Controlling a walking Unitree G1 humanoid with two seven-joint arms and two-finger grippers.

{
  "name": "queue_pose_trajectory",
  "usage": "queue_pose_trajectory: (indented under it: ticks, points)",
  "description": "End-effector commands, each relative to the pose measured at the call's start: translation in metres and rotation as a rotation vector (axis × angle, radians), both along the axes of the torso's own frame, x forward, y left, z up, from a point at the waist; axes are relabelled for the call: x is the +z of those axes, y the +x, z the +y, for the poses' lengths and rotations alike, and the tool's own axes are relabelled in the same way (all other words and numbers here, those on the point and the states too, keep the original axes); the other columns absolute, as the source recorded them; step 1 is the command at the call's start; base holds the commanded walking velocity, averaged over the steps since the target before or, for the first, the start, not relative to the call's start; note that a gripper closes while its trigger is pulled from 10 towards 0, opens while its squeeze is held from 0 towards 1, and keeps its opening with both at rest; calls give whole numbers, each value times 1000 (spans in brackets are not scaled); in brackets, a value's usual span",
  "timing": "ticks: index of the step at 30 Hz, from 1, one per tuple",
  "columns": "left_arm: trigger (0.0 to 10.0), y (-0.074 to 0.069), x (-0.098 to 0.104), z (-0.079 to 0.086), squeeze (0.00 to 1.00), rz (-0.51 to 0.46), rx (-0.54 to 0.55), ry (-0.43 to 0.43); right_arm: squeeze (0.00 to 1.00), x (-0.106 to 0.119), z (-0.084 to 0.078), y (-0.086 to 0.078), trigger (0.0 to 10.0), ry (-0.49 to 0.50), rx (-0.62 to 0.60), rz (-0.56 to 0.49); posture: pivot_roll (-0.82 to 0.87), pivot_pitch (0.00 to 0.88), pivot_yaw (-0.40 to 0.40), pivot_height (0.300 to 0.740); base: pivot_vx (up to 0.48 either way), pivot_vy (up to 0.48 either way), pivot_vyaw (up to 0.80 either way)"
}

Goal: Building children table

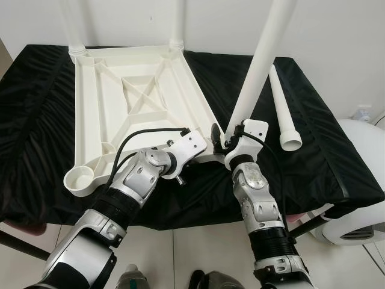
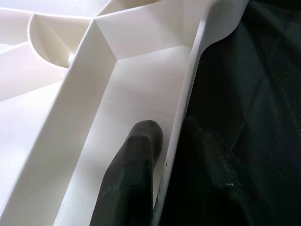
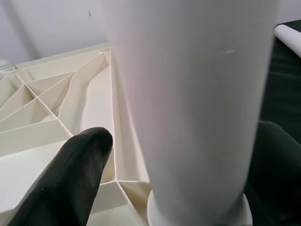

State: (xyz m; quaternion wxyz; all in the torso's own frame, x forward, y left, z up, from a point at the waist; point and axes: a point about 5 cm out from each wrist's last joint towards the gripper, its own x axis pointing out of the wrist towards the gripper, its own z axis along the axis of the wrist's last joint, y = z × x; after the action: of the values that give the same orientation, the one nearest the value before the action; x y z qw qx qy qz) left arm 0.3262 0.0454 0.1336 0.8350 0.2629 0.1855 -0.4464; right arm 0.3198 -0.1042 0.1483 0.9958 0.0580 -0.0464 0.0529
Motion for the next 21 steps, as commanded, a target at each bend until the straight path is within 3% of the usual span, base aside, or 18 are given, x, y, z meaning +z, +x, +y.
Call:
queue_pose_trajectory:
  ticks: [1, 3, 4, 5, 21]
  points:
    - [10000, 0, 11, -11, 0, -47, -49, -13, 1000, -3, -6, -1, 10000, -3, -3, 14, 37, 13, -71, 740, 0, 0, 0]
    - [10000, 0, 11, -11, 0, -47, -50, -13, 1000, -3, -7, -1, 10000, -8, 3, 11, 37, 13, -71, 740, 0, 0, 0]
    - [10000, 1, 11, -11, 0, -48, -50, -13, 847, -3, -10, 0, 10000, -21, 18, 2, 38, 13, -73, 740, 0, 0, 0]
    - [10000, 1, 12, -11, 0, -48, -49, -14, 0, -2, -13, 0, 10000, -30, 36, -7, 37, 13, -74, 740, 0, 0, 0]
    - [10000, 2, 12, -11, 0, -52, -49, -15, 0, -11, -51, 12, 10000, -164, 341, -27, 36, 5, -74, 740, 0, 0, 0]
